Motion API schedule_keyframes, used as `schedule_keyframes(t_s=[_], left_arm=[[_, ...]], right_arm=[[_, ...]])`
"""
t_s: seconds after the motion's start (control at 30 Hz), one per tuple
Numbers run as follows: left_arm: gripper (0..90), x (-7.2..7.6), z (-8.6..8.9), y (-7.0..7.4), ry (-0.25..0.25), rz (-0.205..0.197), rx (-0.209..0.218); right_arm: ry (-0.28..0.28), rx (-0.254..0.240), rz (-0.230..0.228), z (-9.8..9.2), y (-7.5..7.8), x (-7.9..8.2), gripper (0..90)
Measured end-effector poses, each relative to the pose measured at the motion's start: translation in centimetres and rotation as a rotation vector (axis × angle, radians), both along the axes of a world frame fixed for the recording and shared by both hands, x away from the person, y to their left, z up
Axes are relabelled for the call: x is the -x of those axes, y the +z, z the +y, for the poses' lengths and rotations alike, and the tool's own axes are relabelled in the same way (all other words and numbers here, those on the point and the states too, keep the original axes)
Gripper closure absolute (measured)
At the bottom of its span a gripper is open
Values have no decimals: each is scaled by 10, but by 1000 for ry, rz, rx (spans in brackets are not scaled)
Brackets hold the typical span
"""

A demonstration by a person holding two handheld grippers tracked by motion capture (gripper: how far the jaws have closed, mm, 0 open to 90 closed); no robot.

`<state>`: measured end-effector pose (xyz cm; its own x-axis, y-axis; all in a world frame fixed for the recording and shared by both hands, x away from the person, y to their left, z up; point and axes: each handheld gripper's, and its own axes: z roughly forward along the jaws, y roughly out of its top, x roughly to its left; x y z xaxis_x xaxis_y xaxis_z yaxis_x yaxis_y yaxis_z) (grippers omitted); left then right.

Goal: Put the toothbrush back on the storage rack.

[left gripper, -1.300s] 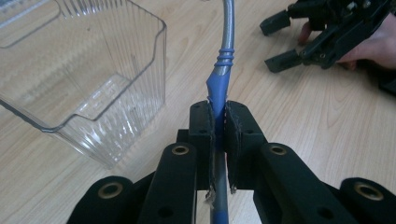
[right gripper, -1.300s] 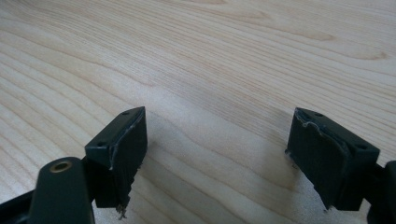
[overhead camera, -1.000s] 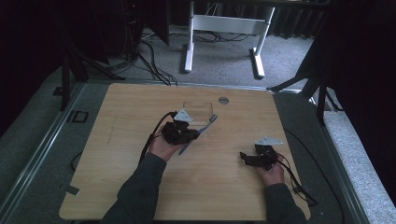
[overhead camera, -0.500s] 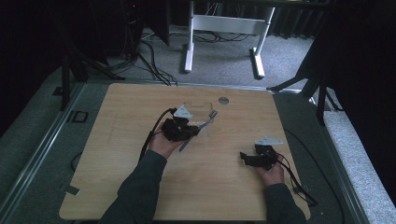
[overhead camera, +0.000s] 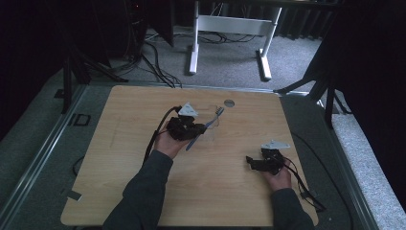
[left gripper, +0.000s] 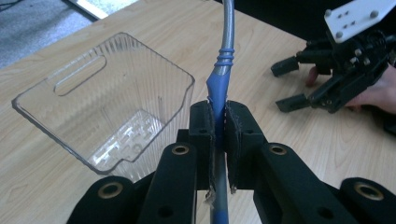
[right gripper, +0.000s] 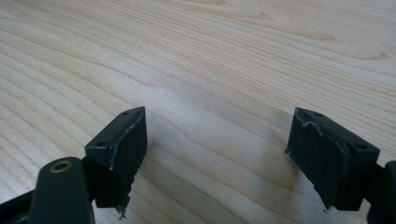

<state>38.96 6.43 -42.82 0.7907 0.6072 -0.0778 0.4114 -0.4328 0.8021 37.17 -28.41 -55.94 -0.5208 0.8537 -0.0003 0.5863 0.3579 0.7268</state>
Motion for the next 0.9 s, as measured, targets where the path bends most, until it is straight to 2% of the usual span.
schedule_keyframes(t_s=[0.9], left_arm=[[818,-11,4,-2,80,-73,120]], right_arm=[[1,1,0,0,0,0,196]])
